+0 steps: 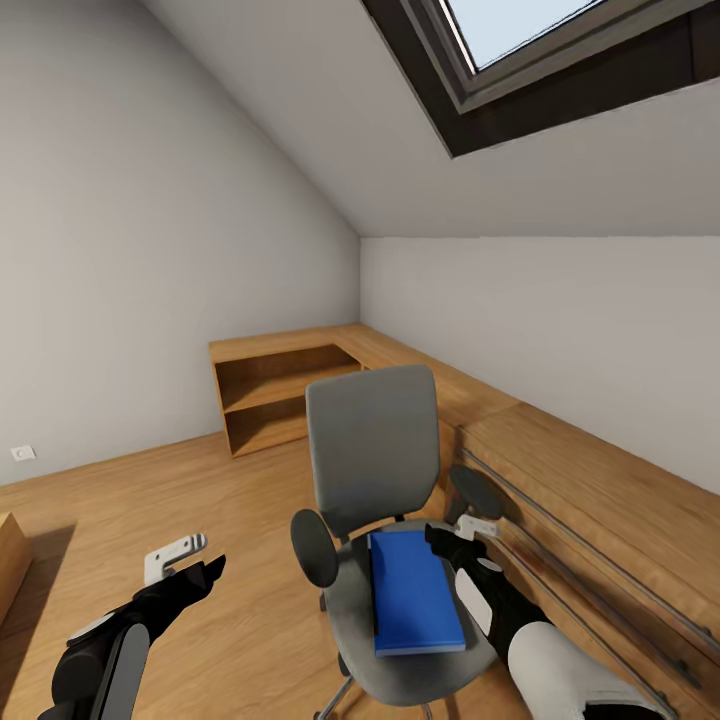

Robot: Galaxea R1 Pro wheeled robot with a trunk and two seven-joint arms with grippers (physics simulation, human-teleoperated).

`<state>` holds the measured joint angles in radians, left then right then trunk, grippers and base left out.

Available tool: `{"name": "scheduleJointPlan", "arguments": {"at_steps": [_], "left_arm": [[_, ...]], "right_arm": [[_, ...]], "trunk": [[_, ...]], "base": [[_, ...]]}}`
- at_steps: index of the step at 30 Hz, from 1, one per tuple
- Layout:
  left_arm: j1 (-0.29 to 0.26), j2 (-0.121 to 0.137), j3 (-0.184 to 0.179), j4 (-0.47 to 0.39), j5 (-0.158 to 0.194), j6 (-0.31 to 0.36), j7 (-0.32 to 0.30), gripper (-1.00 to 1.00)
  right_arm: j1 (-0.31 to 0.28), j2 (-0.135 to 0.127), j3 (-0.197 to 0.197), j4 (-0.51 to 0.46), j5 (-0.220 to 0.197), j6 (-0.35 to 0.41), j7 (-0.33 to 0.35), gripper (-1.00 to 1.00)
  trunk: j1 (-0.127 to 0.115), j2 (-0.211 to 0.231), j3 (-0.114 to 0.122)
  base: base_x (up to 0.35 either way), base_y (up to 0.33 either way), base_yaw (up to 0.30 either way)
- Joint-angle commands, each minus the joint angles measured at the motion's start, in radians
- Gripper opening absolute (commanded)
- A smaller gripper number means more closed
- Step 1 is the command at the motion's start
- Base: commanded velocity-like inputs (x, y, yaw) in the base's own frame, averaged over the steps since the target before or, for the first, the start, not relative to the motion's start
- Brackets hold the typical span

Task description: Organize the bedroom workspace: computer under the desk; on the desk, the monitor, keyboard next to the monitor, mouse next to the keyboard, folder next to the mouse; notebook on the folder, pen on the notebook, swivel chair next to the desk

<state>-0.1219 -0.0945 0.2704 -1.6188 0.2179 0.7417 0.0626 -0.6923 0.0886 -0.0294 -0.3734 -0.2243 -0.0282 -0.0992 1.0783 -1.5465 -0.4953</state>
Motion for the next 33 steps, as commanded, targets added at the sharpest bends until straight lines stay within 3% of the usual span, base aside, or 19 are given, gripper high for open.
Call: {"name": "scheduleJointPlan", "arguments": {"at_steps": [1, 33], "left_arm": [[-0.001, -0.001, 0.001, -0.001, 0.011, 0.005, 0.007, 1.0], [-0.001, 0.0, 0.003, -0.001, 0.011, 0.005, 0.008, 1.0]], "right_arm": [[-0.001, 0.001, -0.003, 0.0, -0.006, -0.003, -0.001, 1.0], [-0.008, 0.006, -0.003, 0.035, -0.001, 0.045, -0.015, 1.0]], "trunk": [[0.004, -0.008, -0.004], [0.127, -0.232, -0.105]], "base": [[0.0, 0.0, 0.0], [0.0, 0.0, 0.0]]}}
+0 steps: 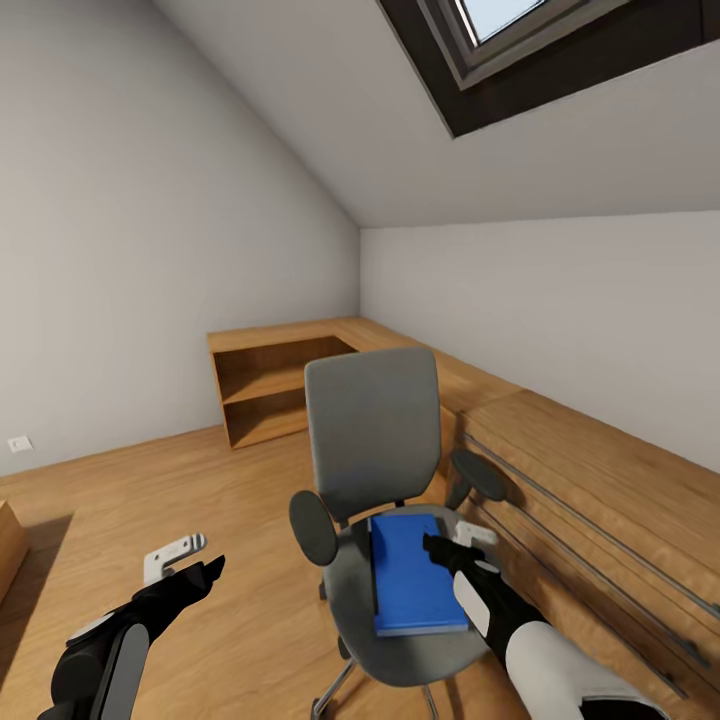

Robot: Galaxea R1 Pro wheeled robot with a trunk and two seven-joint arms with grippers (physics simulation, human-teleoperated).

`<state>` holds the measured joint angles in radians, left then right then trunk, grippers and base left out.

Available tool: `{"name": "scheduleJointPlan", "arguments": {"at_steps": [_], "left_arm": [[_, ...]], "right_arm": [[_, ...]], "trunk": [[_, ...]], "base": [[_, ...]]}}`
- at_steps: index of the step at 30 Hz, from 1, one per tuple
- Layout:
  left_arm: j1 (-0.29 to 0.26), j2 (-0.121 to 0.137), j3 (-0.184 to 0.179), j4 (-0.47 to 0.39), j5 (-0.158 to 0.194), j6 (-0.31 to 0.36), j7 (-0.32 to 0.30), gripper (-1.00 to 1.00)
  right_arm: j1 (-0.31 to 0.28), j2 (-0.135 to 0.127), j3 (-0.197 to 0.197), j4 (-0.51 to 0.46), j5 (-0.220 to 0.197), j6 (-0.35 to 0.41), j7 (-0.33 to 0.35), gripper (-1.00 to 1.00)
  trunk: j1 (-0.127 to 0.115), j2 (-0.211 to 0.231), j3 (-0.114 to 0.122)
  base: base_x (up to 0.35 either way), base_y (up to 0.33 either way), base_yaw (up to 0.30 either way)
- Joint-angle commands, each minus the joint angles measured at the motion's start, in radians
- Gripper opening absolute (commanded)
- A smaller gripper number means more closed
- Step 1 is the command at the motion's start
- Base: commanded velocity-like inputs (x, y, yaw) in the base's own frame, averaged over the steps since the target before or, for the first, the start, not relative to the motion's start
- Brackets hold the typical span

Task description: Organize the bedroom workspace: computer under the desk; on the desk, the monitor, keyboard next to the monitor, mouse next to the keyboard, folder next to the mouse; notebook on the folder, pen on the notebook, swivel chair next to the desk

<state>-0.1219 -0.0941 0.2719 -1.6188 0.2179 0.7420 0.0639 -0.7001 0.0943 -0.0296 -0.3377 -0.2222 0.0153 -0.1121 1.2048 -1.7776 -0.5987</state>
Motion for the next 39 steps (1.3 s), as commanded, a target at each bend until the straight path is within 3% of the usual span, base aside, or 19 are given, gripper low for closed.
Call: {"name": "scheduleJointPlan", "arguments": {"at_steps": [1, 39], "left_arm": [[-0.001, -0.001, 0.001, -0.001, 0.011, 0.005, 0.007, 1.0], [-0.001, -0.001, 0.001, -0.001, 0.011, 0.004, 0.007, 1.0]], "right_arm": [[-0.001, 0.0, -0.003, 0.001, -0.004, 0.002, -0.002, 1.0], [-0.015, -0.001, -0.003, 0.011, -0.002, 0.002, -0.003, 1.0]], "trunk": [[0.004, -0.008, -0.004], [0.15, -0.274, -0.123]], "base": [[0.0, 0.0, 0.0], [0.0, 0.0, 0.0]]}}
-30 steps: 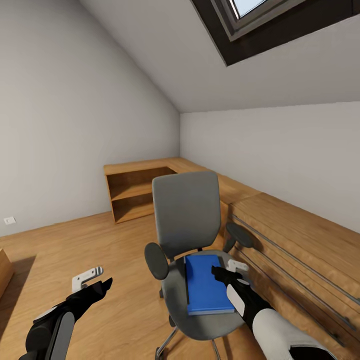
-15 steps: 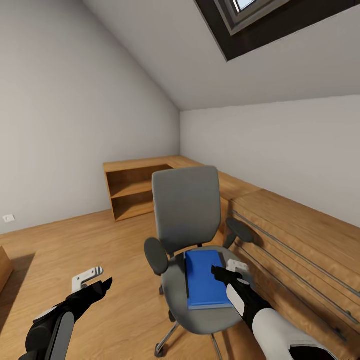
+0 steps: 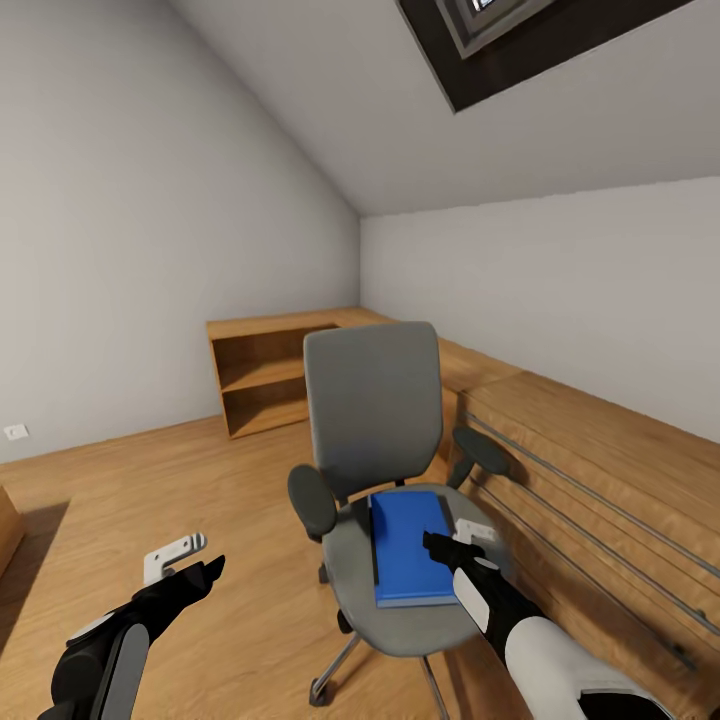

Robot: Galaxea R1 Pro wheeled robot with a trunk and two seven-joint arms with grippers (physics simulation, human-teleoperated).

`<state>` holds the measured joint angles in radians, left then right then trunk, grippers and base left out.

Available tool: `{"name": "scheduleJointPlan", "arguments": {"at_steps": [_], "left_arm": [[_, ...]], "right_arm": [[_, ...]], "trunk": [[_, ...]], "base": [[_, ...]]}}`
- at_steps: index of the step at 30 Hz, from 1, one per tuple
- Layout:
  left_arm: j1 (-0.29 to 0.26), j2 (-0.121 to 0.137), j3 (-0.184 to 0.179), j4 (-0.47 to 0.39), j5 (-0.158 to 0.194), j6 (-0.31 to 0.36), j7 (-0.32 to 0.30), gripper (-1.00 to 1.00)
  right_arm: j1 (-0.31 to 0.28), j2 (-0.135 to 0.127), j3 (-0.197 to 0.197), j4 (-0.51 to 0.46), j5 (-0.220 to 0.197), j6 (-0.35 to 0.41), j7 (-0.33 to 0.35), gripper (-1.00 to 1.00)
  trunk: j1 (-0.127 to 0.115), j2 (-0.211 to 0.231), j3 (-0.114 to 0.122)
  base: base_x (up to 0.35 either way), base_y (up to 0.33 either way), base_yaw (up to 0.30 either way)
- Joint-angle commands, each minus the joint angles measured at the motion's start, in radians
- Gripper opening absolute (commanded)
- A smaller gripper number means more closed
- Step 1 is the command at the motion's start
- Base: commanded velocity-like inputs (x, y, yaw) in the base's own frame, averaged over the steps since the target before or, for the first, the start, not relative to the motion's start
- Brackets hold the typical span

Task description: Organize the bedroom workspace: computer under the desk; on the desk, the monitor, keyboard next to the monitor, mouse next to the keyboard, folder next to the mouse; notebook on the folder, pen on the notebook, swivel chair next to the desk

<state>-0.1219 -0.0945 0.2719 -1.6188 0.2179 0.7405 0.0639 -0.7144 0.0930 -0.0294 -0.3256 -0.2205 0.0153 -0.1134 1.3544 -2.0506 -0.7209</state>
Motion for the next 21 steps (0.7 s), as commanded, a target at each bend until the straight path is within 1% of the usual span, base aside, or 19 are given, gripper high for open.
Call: {"name": "scheduleJointPlan", "arguments": {"at_steps": [1, 10, 21], "left_arm": [[-0.001, -0.001, 0.001, -0.001, 0.011, 0.005, 0.007, 1.0], [-0.001, -0.001, 0.001, -0.001, 0.011, 0.006, 0.007, 1.0], [-0.001, -0.001, 0.003, -0.001, 0.011, 0.007, 0.007, 1.0]], "right_arm": [[0.0, 0.001, -0.003, -0.001, -0.003, 0.002, -0.002, 1.0], [0.0, -0.001, -0.003, -0.001, -0.003, 0.002, -0.002, 1.0], [0.0, -0.001, -0.003, -0.001, -0.002, 0.002, -0.002, 1.0]], "trunk": [[0.004, -0.008, -0.004], [0.038, -0.071, -0.032], [0.038, -0.071, -0.032]], "base": [[0.0, 0.0, 0.0], [0.0, 0.0, 0.0], [0.0, 0.0, 0.0]]}}
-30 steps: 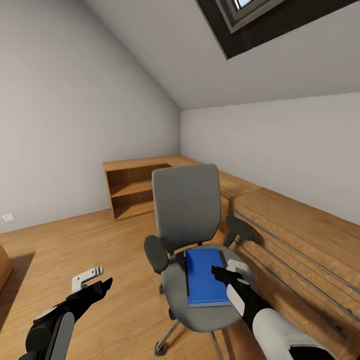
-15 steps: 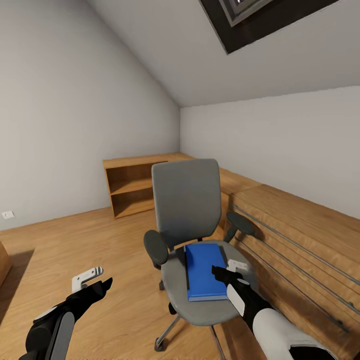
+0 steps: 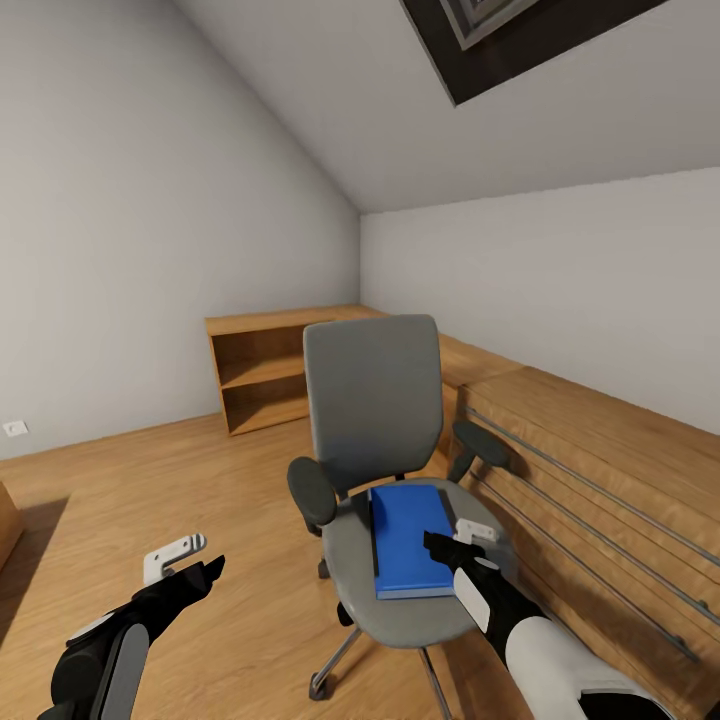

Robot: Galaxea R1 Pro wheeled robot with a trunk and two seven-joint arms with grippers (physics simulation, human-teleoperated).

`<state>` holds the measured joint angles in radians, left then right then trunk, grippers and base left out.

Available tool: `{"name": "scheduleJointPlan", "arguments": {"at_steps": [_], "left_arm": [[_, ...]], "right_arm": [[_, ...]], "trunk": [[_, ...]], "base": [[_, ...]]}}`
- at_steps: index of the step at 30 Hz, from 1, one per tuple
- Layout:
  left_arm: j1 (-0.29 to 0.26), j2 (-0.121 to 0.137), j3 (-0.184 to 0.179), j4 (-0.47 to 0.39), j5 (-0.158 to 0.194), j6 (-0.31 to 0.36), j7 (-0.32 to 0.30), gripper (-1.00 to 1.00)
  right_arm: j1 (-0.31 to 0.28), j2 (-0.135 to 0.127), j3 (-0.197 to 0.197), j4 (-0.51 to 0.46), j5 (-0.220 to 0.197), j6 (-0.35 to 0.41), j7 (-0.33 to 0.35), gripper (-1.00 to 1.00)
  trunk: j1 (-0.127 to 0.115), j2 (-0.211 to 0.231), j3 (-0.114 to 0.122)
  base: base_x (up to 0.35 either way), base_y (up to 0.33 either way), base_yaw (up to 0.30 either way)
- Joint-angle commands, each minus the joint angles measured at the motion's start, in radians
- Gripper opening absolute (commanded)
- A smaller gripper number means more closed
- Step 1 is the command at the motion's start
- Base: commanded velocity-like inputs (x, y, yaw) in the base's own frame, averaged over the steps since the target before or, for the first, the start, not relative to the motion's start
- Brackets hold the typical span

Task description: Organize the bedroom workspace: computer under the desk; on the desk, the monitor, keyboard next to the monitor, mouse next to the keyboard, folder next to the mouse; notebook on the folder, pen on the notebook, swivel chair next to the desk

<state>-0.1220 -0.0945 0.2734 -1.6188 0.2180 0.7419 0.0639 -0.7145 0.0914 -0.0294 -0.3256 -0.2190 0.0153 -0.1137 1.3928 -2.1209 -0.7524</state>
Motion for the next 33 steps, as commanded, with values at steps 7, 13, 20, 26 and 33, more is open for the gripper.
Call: {"name": "scheduleJointPlan", "arguments": {"at_steps": [7, 13, 20, 26, 33], "left_arm": [[-0.001, -0.001, 0.0, -0.001, 0.011, 0.005, 0.007, 1.0], [-0.001, -0.001, 0.001, -0.001, 0.011, 0.005, 0.007, 1.0], [-0.001, 0.0, 0.002, -0.001, 0.011, 0.006, 0.007, 1.0], [-0.001, 0.002, 0.004, -0.001, 0.011, 0.005, 0.004, 1.0], [-0.001, 0.002, 0.024, -0.001, 0.011, 0.002, 0.002, 1.0]], "right_arm": [[0.0, 0.001, -0.003, -0.001, -0.003, 0.002, -0.001, 1.0], [0.0, 0.002, -0.003, -0.003, -0.004, 0.002, -0.003, 1.0], [0.0, 0.003, -0.003, -0.004, -0.006, 0.002, -0.007, 1.0], [0.0, 0.003, -0.003, -0.004, -0.008, 0.003, -0.02, 1.0], [0.0, 0.004, -0.003, -0.004, -0.008, 0.003, -0.024, 1.0]], "trunk": [[0.015, -0.028, -0.014], [0.019, -0.035, -0.017], [0.019, -0.035, -0.017], [0.019, -0.035, -0.017], [0.019, -0.035, -0.017]], "base": [[0.0, 0.0, 0.0], [0.0, 0.0, 0.0], [0.0, 0.0, 0.0], [0.0, 0.0, 0.0], [-0.084, 0.0, 0.0]]}}
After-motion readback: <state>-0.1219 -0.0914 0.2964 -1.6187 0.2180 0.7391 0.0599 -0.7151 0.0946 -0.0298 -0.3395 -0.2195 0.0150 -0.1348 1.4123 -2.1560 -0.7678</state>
